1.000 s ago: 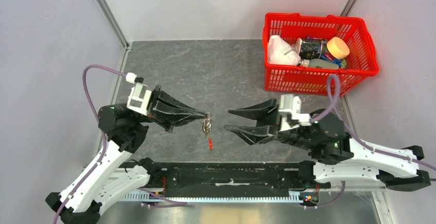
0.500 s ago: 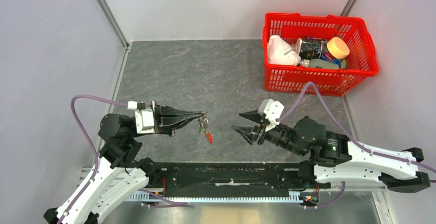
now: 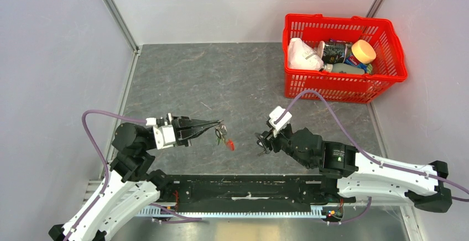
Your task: Put the keys on the keyring
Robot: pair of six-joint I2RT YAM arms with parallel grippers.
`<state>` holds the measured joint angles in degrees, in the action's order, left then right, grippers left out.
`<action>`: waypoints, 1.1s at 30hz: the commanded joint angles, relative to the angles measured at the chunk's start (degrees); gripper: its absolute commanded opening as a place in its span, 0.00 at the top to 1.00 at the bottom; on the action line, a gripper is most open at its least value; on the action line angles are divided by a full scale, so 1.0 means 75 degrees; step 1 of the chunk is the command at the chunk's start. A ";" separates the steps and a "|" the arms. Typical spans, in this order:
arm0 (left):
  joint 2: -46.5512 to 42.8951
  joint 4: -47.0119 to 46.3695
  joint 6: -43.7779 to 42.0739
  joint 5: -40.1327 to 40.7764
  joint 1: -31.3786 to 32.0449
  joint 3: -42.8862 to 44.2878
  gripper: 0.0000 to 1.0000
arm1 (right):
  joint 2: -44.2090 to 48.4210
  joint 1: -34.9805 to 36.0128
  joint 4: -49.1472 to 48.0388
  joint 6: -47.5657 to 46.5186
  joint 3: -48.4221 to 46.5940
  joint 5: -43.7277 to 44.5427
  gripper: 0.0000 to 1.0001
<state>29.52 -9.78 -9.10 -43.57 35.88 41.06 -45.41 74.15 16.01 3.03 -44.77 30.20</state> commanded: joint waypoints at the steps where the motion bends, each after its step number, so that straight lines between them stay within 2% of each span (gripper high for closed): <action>1: -0.0045 -0.0268 -0.0563 0.0126 0.0033 0.0033 0.98 | 0.0006 -0.0347 -0.0113 0.0284 0.0017 0.0044 0.38; 5: 0.0001 -0.0263 -0.0548 0.0136 0.0021 0.0056 0.98 | -0.0044 -0.0653 0.0017 0.0373 -0.0049 -0.0264 0.37; 8: 0.0037 -0.0359 -0.0222 0.0105 0.0021 0.0082 0.98 | -0.0332 -0.0961 0.0570 0.0586 -0.0379 -0.0586 0.36; 12: -0.0036 -0.0680 0.0672 0.0115 0.0027 0.0081 0.98 | -0.1139 -0.1176 0.2024 0.1021 -0.1136 -0.1402 0.38; 16: -0.0068 -0.0654 0.1652 0.0464 0.0025 0.0186 0.98 | -0.1643 -0.1248 0.2840 0.1649 -0.1373 -0.1626 0.39; 22: -0.0286 -0.0536 0.2615 0.0337 0.0021 0.0191 0.98 | -0.2252 -0.1476 0.3028 0.2737 -0.1058 -0.1804 0.39; 28: -0.0338 -0.0646 0.3513 0.0389 0.0021 0.0314 0.98 | -0.3184 -0.1962 0.2555 0.3622 -0.0499 -0.1975 0.41; 33: -0.0364 -0.0731 0.3767 0.0401 0.0021 0.0202 0.98 | -0.3025 -0.2303 0.1789 0.4499 0.0281 -0.1648 0.41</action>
<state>27.42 -11.29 14.26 -41.98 35.86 41.04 -70.04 58.67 34.59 29.15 -45.82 16.29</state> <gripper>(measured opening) 0.028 0.593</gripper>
